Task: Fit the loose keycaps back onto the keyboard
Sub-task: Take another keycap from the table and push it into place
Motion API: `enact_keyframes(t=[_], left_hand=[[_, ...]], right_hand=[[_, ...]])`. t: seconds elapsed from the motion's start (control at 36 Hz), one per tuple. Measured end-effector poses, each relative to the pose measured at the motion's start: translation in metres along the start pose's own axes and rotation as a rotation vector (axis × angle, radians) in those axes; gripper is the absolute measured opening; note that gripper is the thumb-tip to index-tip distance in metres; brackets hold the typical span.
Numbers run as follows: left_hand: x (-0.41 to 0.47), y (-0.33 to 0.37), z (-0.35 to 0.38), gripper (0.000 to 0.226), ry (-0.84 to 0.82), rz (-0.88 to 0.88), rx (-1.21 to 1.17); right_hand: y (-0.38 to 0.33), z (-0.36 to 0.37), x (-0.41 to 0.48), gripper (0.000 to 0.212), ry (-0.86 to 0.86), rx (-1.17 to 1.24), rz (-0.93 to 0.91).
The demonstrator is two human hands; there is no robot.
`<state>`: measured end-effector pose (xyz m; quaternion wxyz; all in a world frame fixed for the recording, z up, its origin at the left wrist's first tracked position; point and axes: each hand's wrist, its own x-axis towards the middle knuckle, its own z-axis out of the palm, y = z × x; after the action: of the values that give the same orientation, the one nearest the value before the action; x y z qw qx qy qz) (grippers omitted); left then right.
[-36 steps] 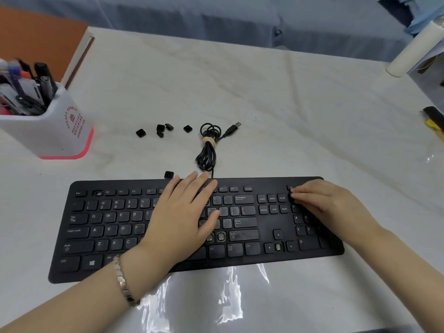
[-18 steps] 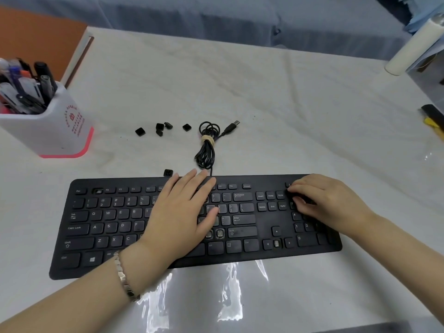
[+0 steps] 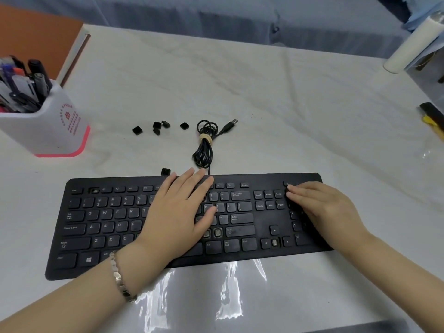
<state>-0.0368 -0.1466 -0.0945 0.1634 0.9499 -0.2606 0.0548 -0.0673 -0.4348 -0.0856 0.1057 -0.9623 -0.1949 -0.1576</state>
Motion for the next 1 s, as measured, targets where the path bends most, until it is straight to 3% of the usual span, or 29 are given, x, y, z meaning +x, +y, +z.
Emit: enact_keyframes(t=[0.33, 0.44, 0.53, 0.67, 0.89, 1.0], left_hand=[[0.005, -0.003, -0.005, 0.047, 0.010, -0.045, -0.135], [0.022, -0.026, -0.024, 0.028, 0.121, -0.263, -0.178], [0.035, -0.045, -0.031, 0.026, 0.017, -0.401, -0.181], [0.055, -0.051, -0.033, 0.014, -0.134, -0.485, -0.242], [0.072, -0.053, -0.039, 0.014, -0.237, -0.591, -0.277], [0.072, -0.054, -0.037, 0.009, -0.206, -0.605, -0.268]], right_hand=[[-0.030, 0.009, -0.012, 0.047, 0.053, -0.097, 0.183], [-0.038, 0.000, -0.001, 0.043, 0.015, -0.155, 0.216], [-0.045, -0.006, 0.012, 0.030, -0.004, -0.114, 0.301], [-0.057, -0.009, 0.026, 0.025, -0.037, 0.045, 0.370], [-0.070, -0.013, 0.027, 0.025, -0.123, 0.215, 0.442], [-0.072, -0.015, 0.026, 0.025, -0.108, 0.258, 0.451]])
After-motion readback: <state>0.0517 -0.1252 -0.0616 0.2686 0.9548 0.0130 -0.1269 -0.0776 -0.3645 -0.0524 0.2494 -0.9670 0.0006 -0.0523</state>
